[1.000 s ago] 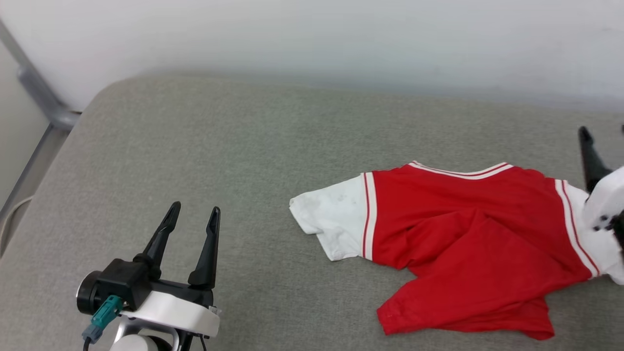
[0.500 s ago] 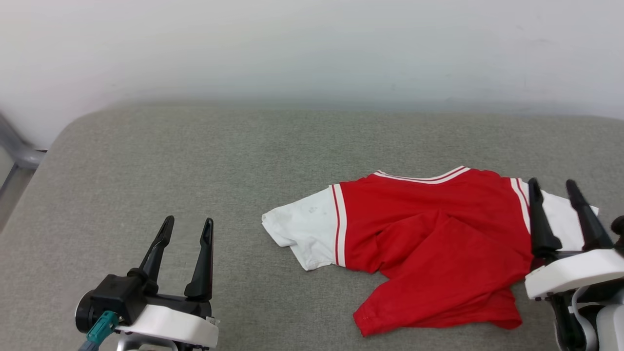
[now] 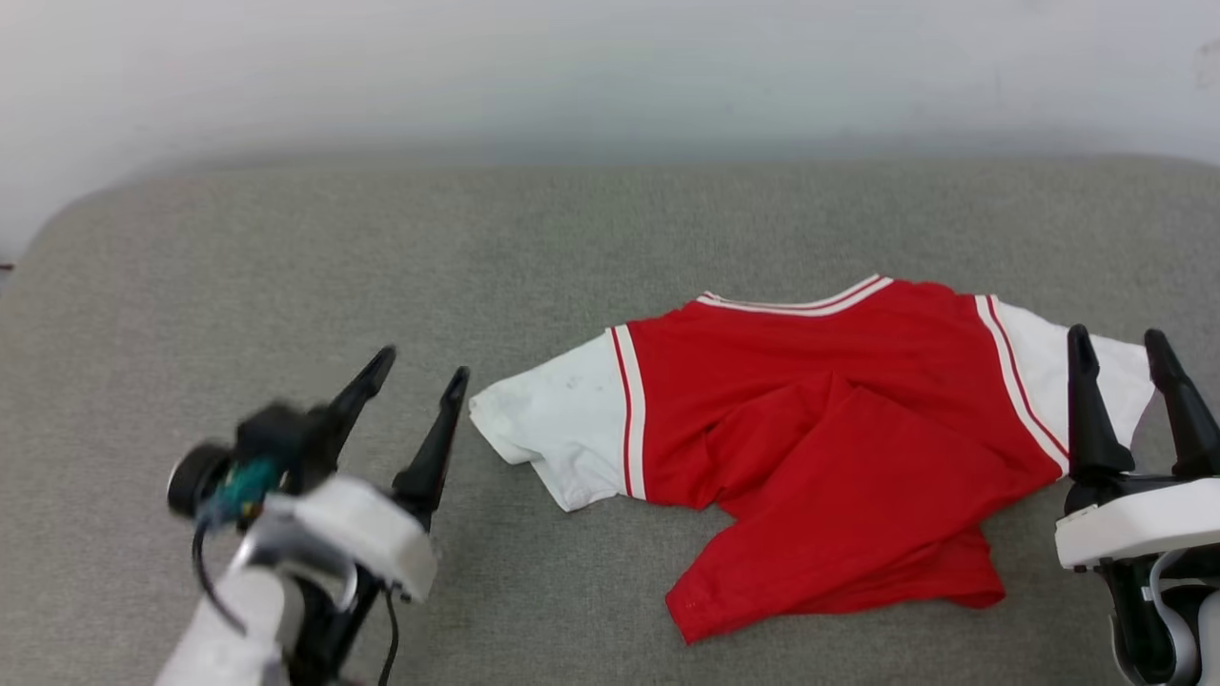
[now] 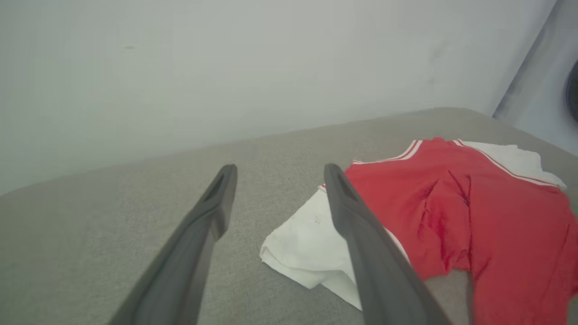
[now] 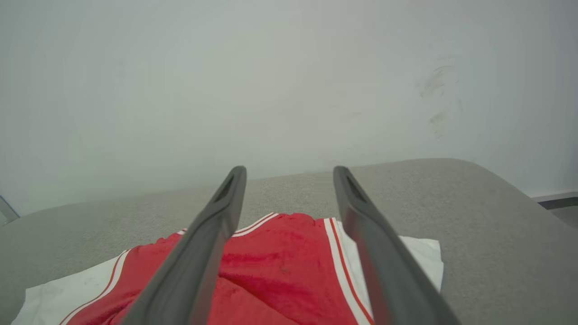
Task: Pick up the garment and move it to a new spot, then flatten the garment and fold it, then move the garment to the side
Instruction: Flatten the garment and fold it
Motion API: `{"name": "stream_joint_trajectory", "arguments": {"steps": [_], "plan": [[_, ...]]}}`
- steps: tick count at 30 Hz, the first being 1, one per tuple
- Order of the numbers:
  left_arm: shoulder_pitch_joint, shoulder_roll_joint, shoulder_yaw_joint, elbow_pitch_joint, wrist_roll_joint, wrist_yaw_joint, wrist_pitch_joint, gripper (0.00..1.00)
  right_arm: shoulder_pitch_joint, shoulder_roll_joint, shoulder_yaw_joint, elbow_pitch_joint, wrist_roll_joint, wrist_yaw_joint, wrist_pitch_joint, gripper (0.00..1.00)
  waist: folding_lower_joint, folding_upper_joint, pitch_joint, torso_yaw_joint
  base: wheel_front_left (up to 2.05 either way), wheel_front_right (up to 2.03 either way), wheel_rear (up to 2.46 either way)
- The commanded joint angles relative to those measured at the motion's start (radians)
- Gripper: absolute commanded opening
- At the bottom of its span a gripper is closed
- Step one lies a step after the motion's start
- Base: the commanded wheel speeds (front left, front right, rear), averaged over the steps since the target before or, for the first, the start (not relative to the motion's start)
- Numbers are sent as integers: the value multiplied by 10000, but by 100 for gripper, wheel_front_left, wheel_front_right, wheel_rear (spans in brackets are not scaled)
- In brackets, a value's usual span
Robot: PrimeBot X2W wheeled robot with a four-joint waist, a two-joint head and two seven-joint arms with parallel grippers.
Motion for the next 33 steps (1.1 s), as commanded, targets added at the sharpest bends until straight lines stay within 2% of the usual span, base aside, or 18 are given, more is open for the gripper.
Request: {"name": "stream_joint_trajectory", "arguments": {"steps": [1,9,15,20,33], "plan": [[-602,233,-255,141,-325,-16,678,100,-184,81,-66,-90,-60,-9,-42,100,0,0,364,-140,0,0,0],[-3372,1430,-1508,786,-2293,-6,5447,100,-541,236,-35,-490,31,-11,-99,100,0,0,1209,-404,0,0,0],[-4303,1960,-2146,1404,-2978,-6,7773,100,-864,310,2,-636,-8,-9,-98,100,0,0,1678,-668,0,0,0],[-4542,2168,-2540,1741,-3164,-6,8476,100,-1066,364,-60,-675,-4,-9,-128,100,0,0,1958,-856,0,0,0],[-4471,2302,-3391,3068,-2369,19,8179,100,-1200,482,-88,-682,-43,-9,-260,100,0,0,2522,-1085,0,0,0]]}}
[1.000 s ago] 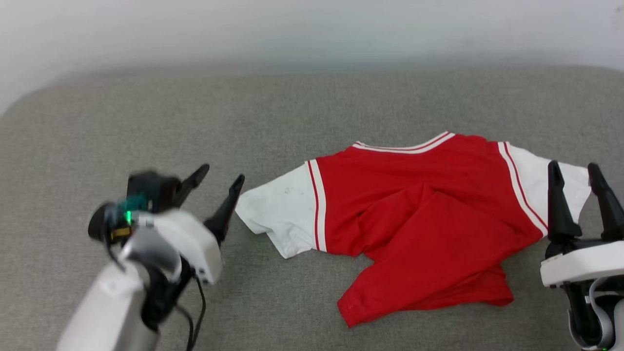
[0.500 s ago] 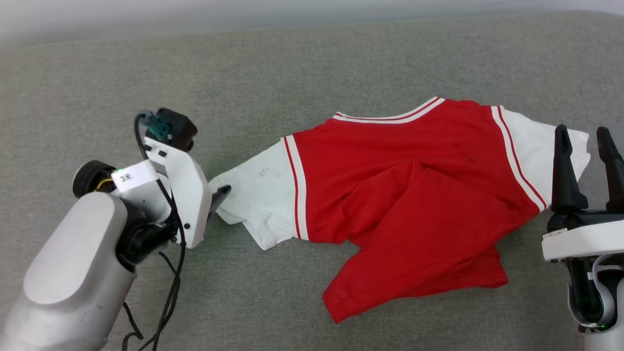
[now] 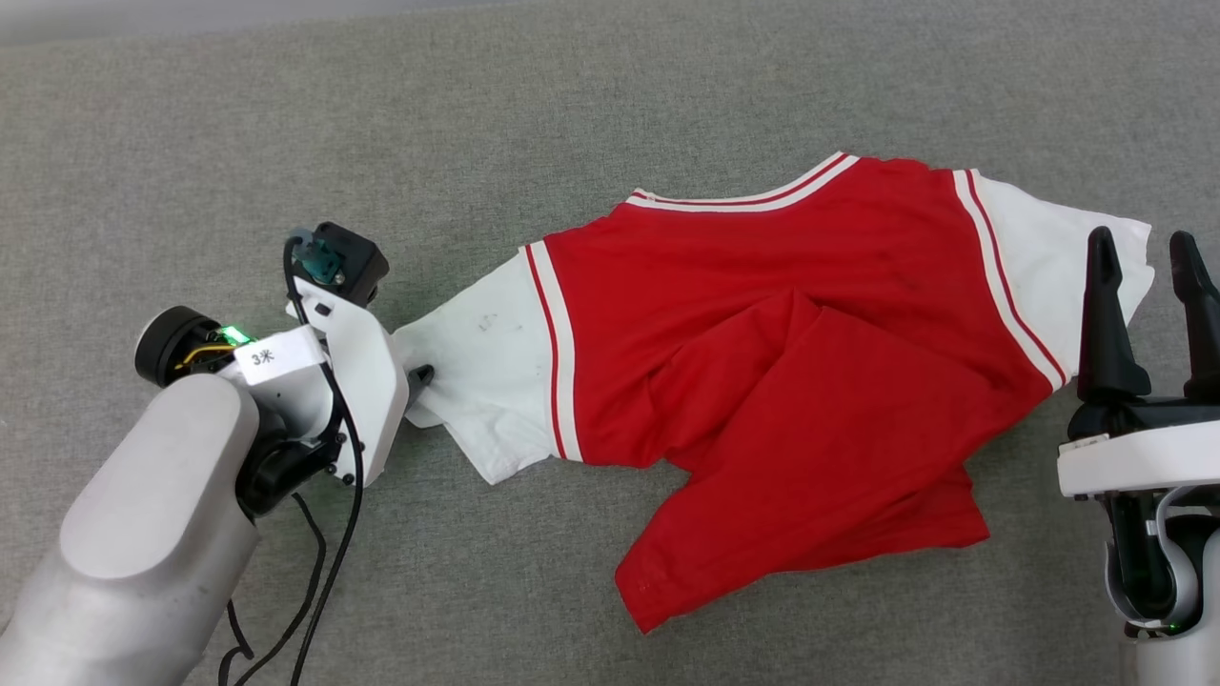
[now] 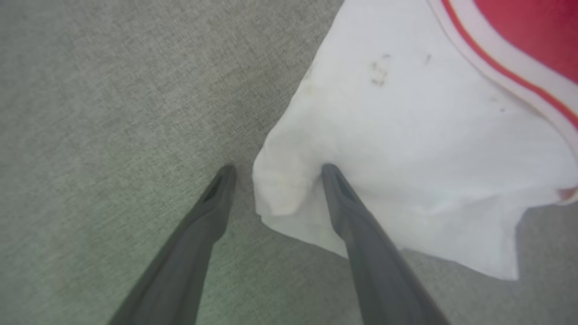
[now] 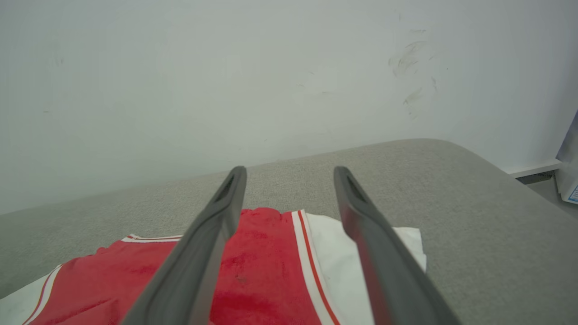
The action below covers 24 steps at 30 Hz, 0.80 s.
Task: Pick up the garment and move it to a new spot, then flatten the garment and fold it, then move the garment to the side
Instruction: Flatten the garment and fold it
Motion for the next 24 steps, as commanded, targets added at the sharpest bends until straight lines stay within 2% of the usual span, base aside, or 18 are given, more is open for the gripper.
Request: {"name": "stream_joint_trajectory", "arguments": {"steps": [1,2,3,7,8,14,22,24], "plan": [[317,25,-267,381,39,33,173,90,-153,49,-2,-27,-20,-9,-64,100,0,0,21,-5,0,0,0],[389,0,-360,441,-42,29,215,27,-169,53,-5,-28,-38,-8,-55,100,0,0,30,-3,0,0,0],[434,-20,-417,480,-84,26,183,0,-167,58,-13,-24,-54,-9,-45,100,0,0,30,4,0,0,0],[369,61,-237,498,74,122,-588,0,-124,39,-37,40,-131,-8,59,100,0,0,-111,82,0,0,0],[252,95,47,431,215,349,-1454,0,-62,-58,-46,119,-151,-8,208,100,0,0,-352,184,0,0,0],[532,74,730,-175,199,928,-3124,0,200,-411,202,485,-127,-9,1300,100,0,0,-981,421,0,0,0],[2052,284,1419,-2390,-229,1776,-3929,0,430,-1043,562,588,-214,-8,3443,100,0,0,-1374,819,0,0,0],[2731,458,1623,-3412,-384,2054,-3999,0,198,-1326,551,627,-96,-8,4562,100,0,0,-1274,1010,0,0,0]]}}
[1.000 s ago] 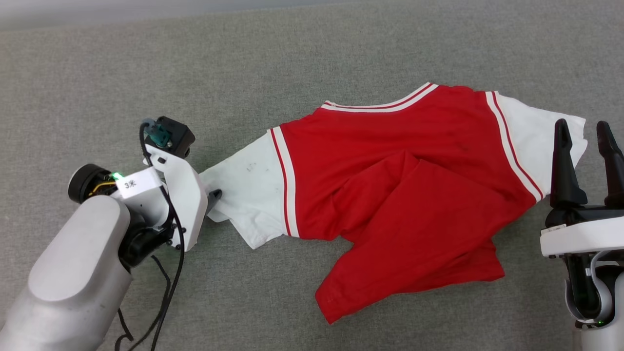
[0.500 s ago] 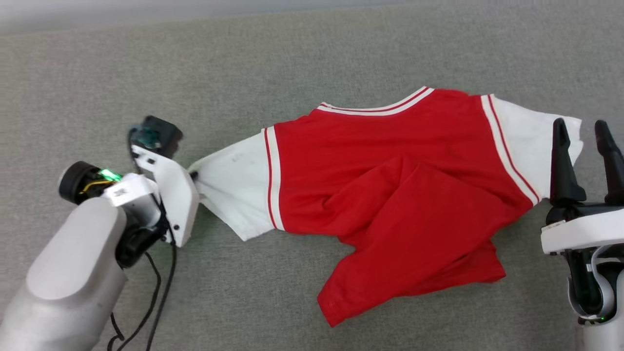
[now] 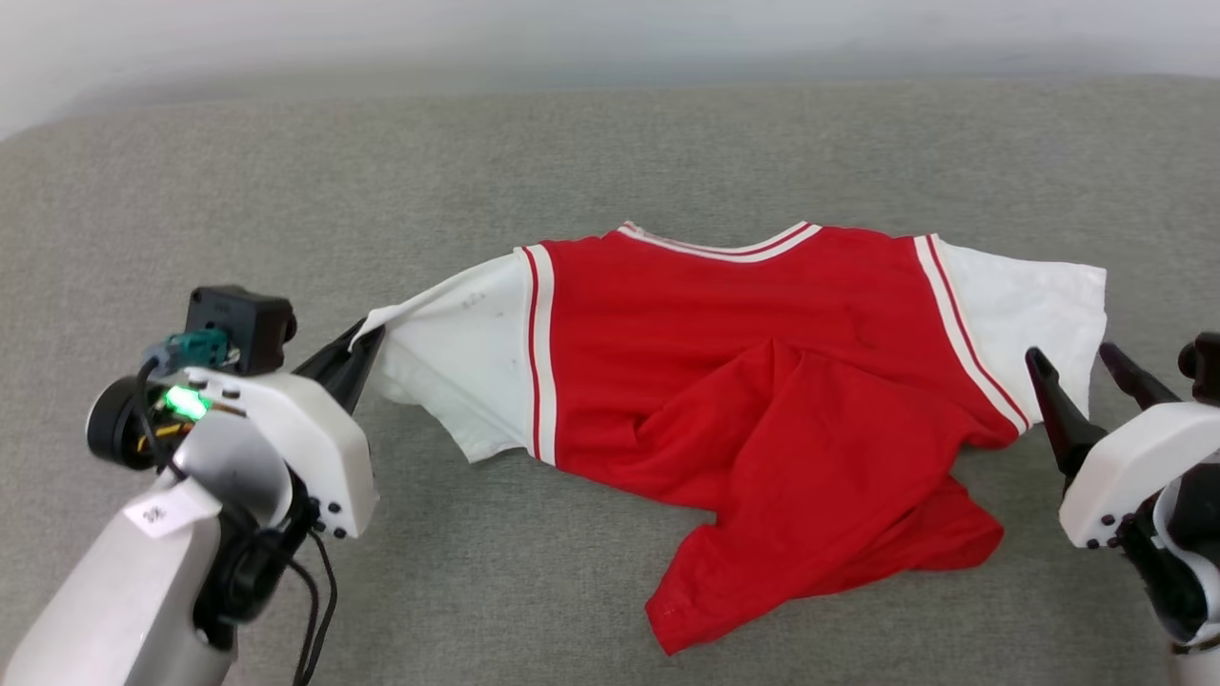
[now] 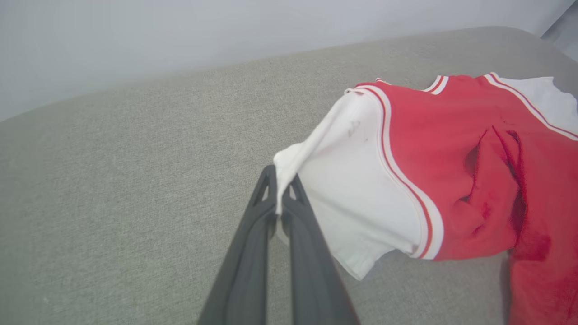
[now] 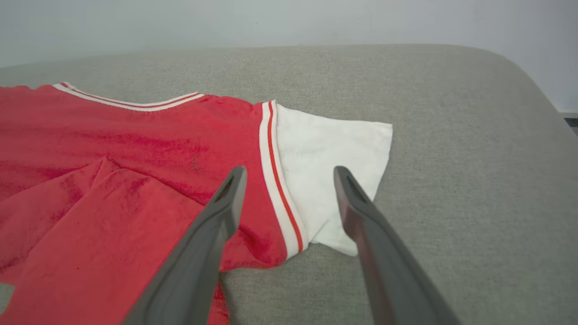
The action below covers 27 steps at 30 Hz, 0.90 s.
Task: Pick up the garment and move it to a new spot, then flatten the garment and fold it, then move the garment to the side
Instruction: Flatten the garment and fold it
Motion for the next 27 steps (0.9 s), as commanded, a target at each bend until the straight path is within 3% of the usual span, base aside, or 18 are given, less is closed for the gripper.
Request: {"name": "stream_joint_trajectory", "arguments": {"steps": [1,7,14,19,27], "plan": [[296,83,78,-318,-74,133,-42,0,-182,-148,13,51,125,-8,421,100,1,0,103,131,0,0,0],[1124,301,136,-1966,-70,520,74,0,-1012,-1499,23,316,147,-8,3464,100,1,0,663,563,0,0,0],[1247,198,-103,-3101,136,702,121,0,-2628,-2086,-763,538,581,-11,6120,100,1,0,1490,1221,0,0,0],[978,94,-272,-3443,318,691,77,0,-3493,-2581,-1079,1081,21,-9,7110,100,1,0,2007,1647,0,0,0],[472,-147,-572,-3448,544,506,-109,0,-4088,-2873,-1674,1994,-822,-9,7223,100,1,0,2598,2160,0,0,0]]}}
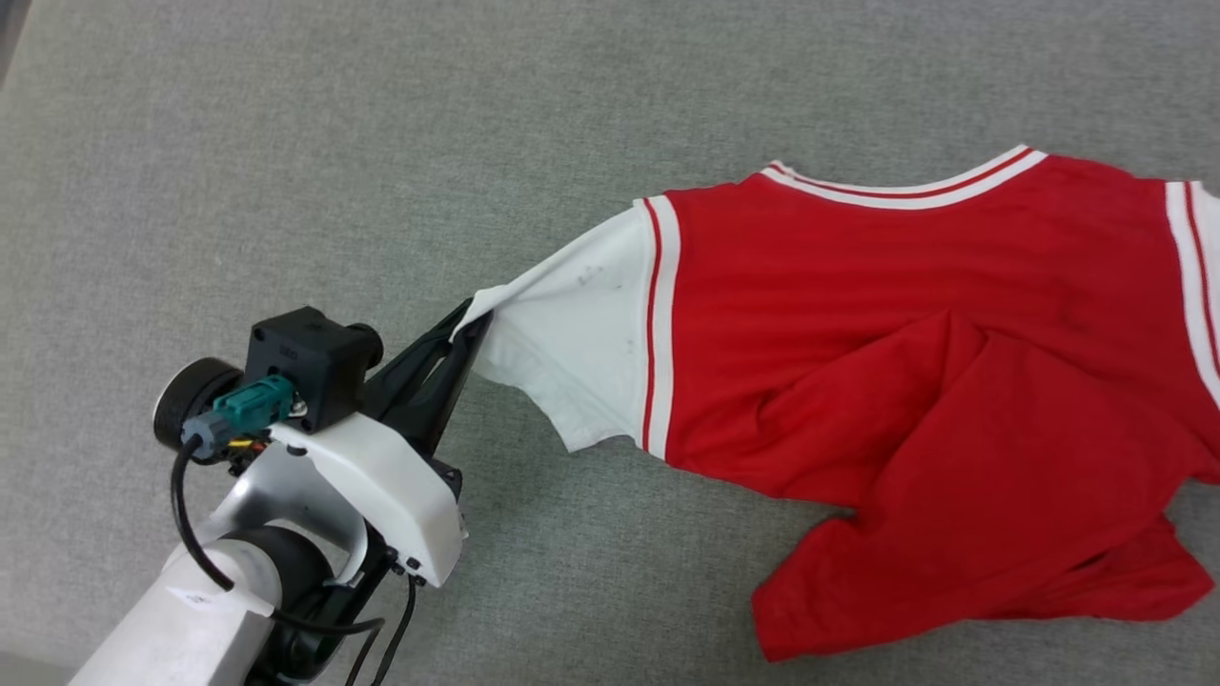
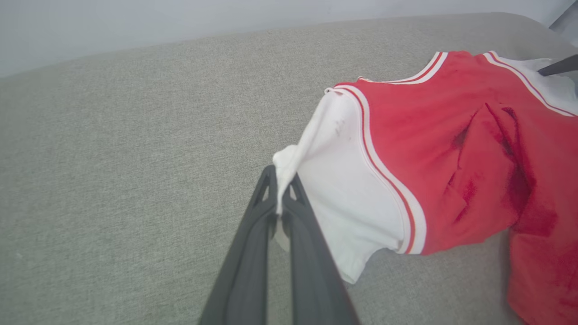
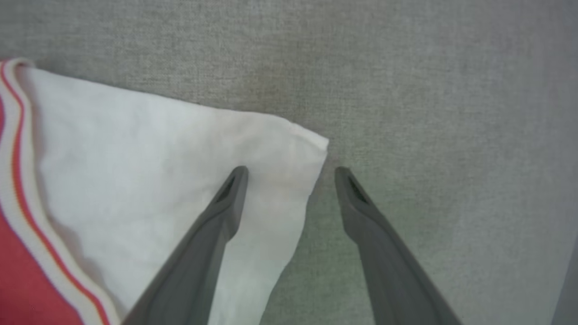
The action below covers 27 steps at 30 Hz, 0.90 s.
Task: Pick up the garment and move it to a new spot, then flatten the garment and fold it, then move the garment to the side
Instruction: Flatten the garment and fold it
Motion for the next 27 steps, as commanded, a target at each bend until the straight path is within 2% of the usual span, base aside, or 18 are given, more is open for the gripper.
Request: {"name": "stream_joint_trajectory", "arguments": {"steps": [1,5,9,10,11,16,27], "plan": [[-181,-19,-45,86,75,-43,-79,0,-154,59,-86,122,40,-11,-73,100,0,0,201,193,0,0,0],[-314,-140,-121,229,95,-88,-194,0,118,354,123,352,396,-8,-149,100,0,0,331,274,0,0,0],[-415,-215,-153,396,79,-159,-291,0,550,347,468,611,599,-3,-155,100,0,0,385,324,0,0,0],[-424,-223,-156,441,74,-152,-306,0,663,340,531,680,624,6,-150,45,0,0,385,330,0,0,0],[-424,-229,-155,485,64,-156,-311,0,760,321,638,733,651,6,-121,0,0,0,382,332,0,0,0],[-437,-244,-128,699,27,-164,-416,0,836,111,867,752,769,-8,-698,0,0,0,228,278,0,0,0],[-147,-20,237,1153,-20,50,-765,0,24,-93,870,948,726,-13,-3251,0,0,0,-953,-213,0,0,0]]}}
